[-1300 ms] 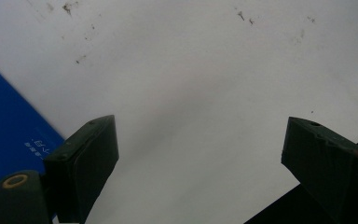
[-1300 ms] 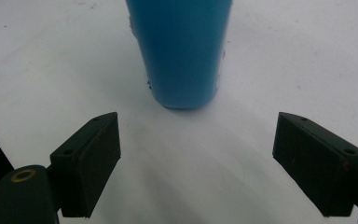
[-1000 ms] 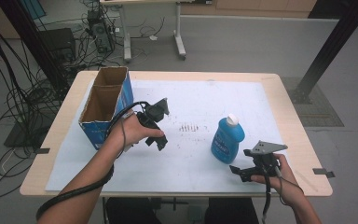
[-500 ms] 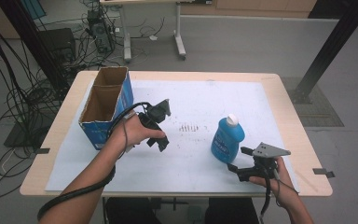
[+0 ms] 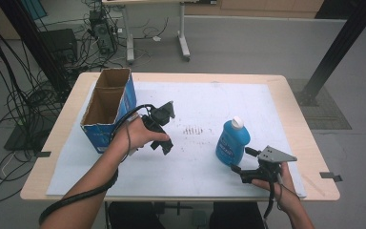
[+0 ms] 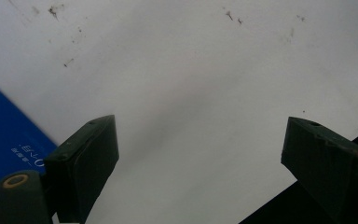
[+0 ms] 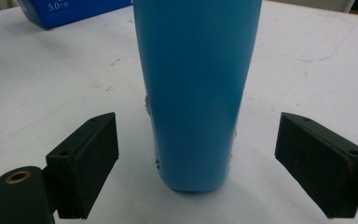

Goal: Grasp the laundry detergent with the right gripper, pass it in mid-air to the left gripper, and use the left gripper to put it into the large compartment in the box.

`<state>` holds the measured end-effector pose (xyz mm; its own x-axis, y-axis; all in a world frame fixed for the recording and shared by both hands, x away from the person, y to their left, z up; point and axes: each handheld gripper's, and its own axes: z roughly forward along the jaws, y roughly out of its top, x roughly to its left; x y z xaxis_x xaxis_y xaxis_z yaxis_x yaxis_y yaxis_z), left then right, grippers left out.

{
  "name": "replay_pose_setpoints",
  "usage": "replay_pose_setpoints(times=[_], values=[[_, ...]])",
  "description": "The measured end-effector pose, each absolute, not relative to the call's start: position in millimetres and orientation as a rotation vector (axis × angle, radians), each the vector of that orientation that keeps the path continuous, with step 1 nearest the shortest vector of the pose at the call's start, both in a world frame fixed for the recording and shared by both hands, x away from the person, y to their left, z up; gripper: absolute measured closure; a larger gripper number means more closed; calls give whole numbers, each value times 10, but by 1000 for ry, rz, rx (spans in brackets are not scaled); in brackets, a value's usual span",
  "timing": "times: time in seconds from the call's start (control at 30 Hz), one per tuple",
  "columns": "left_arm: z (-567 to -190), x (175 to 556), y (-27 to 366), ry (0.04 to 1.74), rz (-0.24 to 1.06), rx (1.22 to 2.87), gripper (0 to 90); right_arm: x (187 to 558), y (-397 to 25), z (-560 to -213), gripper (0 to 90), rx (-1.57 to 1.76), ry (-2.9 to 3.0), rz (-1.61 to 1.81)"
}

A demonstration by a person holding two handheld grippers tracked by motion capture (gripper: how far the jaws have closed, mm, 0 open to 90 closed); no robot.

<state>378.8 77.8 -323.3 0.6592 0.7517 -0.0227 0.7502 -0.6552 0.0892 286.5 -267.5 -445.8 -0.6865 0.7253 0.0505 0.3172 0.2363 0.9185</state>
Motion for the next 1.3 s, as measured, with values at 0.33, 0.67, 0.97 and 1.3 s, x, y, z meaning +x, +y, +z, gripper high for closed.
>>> replay_pose_setpoints(times=[0.33, 0.67, 0.97, 1.3], values=[[-3202, 3797, 789, 1258, 28, 2771, 113, 2886, -2624, -4502, 130, 930, 2076, 1501], [-3216, 3786, 804, 1267, 26, 2768, 113, 2917, -2571, -4527, 131, 930, 2045, 1516], [-3209, 3773, 826, 1274, 27, 2765, 113, 2986, -2465, -4489, 132, 899, 2030, 1516], [-3197, 3742, 822, 1263, 25, 2761, 112, 3064, -2386, -4485, 134, 899, 2004, 1515]])
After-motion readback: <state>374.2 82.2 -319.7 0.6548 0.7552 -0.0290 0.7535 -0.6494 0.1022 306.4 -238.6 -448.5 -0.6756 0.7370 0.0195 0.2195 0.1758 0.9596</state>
